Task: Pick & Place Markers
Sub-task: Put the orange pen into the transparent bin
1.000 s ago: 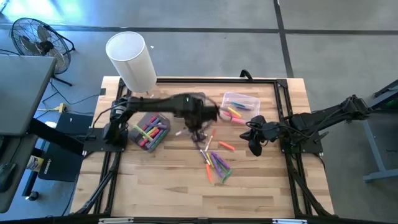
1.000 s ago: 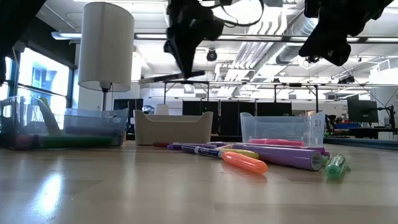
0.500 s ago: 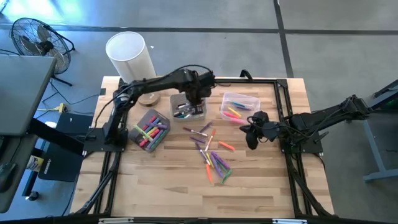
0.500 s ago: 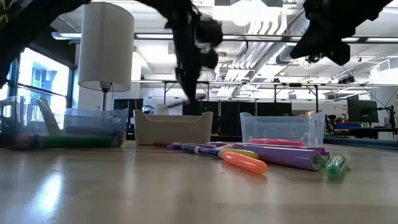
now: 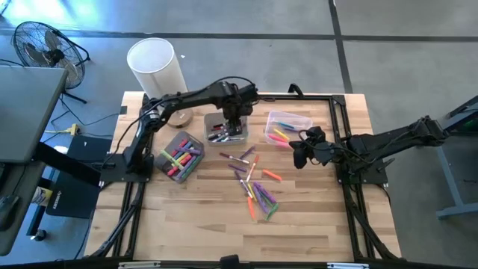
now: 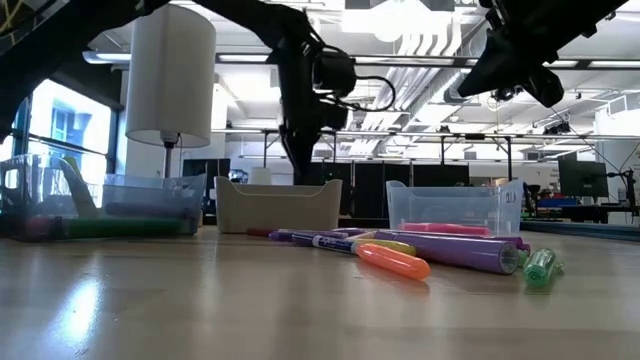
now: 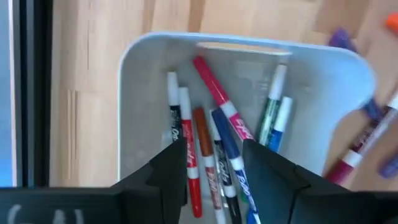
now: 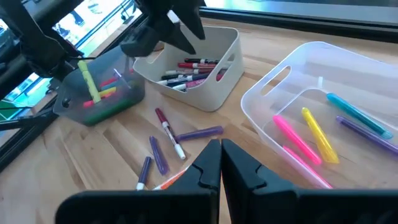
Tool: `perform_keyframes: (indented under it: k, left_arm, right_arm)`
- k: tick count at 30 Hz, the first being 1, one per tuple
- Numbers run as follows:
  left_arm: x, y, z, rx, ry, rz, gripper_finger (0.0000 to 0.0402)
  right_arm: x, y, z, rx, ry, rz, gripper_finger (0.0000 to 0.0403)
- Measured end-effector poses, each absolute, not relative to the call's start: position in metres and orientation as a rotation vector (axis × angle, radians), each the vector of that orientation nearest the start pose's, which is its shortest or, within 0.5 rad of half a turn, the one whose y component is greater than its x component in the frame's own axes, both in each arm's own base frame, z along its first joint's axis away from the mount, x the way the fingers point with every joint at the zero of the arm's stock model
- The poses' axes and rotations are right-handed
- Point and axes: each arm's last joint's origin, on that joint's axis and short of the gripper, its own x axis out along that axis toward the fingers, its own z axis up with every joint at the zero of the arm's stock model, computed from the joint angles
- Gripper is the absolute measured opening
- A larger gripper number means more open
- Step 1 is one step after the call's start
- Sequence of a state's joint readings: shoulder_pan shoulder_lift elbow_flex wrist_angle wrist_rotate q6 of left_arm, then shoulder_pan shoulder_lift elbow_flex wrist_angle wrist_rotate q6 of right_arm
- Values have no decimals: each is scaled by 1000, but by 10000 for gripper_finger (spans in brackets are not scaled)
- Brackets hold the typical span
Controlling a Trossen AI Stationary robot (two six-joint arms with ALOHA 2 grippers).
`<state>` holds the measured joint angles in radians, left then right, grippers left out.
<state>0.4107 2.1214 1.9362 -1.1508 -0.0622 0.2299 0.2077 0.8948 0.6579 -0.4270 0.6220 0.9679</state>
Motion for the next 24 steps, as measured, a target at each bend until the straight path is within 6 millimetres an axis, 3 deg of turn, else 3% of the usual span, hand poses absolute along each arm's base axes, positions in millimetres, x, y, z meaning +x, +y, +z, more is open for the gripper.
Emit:
perform_keyframes:
  k: [2, 7, 11, 16, 20, 24]
  left_arm:
    - [395, 174, 251, -63, 1359, 252, 153]
    - [401, 160, 283, -176, 1234, 269, 153]
    - [410, 133, 307, -234, 1137, 287, 154]
    - [420, 85, 318, -228, 1109, 168, 150]
    - [429, 48, 322, -239, 1072, -7, 111]
    - [436, 19, 324, -218, 1032, -60, 29]
  right_arm:
    - [179, 20, 254, 651, 362, -647, 4]
    - [179, 21, 254, 651, 369, -640, 3]
    - [179, 22, 254, 617, 403, -600, 1]
    - [179, 23, 253, 568, 448, -541, 1]
    - [179, 24, 253, 540, 469, -511, 0]
    - [179, 24, 253, 517, 477, -501, 0]
